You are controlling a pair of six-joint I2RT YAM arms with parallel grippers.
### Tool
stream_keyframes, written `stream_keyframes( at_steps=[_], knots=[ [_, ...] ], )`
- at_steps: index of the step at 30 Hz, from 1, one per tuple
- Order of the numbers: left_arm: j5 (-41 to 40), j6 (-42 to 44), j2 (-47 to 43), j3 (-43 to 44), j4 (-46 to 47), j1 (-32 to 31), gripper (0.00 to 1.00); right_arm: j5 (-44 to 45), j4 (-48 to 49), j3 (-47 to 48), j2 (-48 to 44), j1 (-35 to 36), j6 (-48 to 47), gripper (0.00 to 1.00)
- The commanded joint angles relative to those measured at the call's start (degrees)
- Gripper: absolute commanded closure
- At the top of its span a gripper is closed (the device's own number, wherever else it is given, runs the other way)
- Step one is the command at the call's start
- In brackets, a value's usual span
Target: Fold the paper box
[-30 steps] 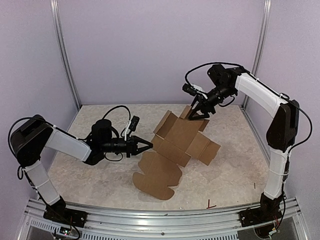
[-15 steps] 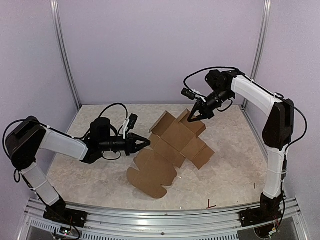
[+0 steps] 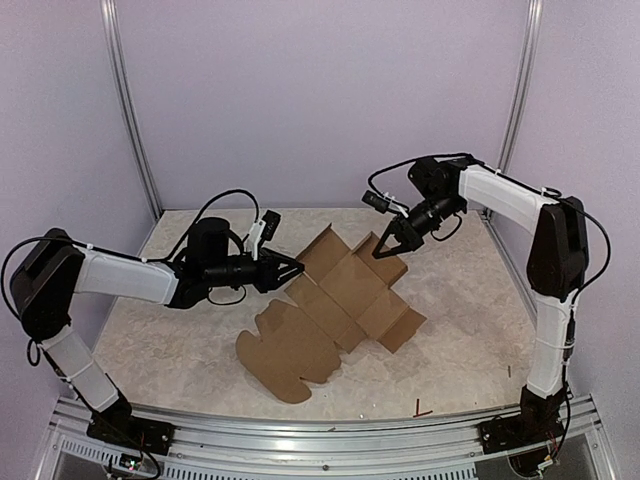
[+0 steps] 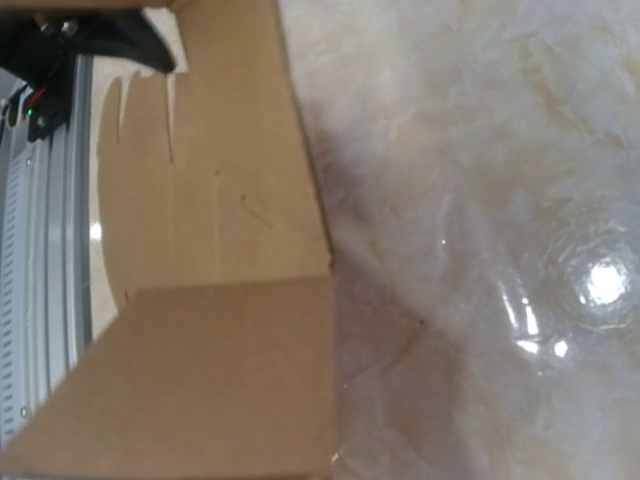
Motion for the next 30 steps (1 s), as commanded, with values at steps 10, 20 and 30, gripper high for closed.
stream_keyframes(
  at_steps=[10,20,30],
  knots=[
    [-1.1,-5.3,5.3,1.0,-5.6,0.1,0.45,-2.4,10.9,-11.2,-4.6,-2.3,5.7,1.00],
    [4.6,-8.2,10.0,0.3,-1.5,0.2,0.48,-2.0,14.0,-13.7,-3.5,-3.9,7.5,1.00],
    [7.9,-9.7,14.0,4.4,1.4,0.5,0.65,-3.0,14.2,-13.9,-2.7,-4.0,7.4,1.00]
  ],
)
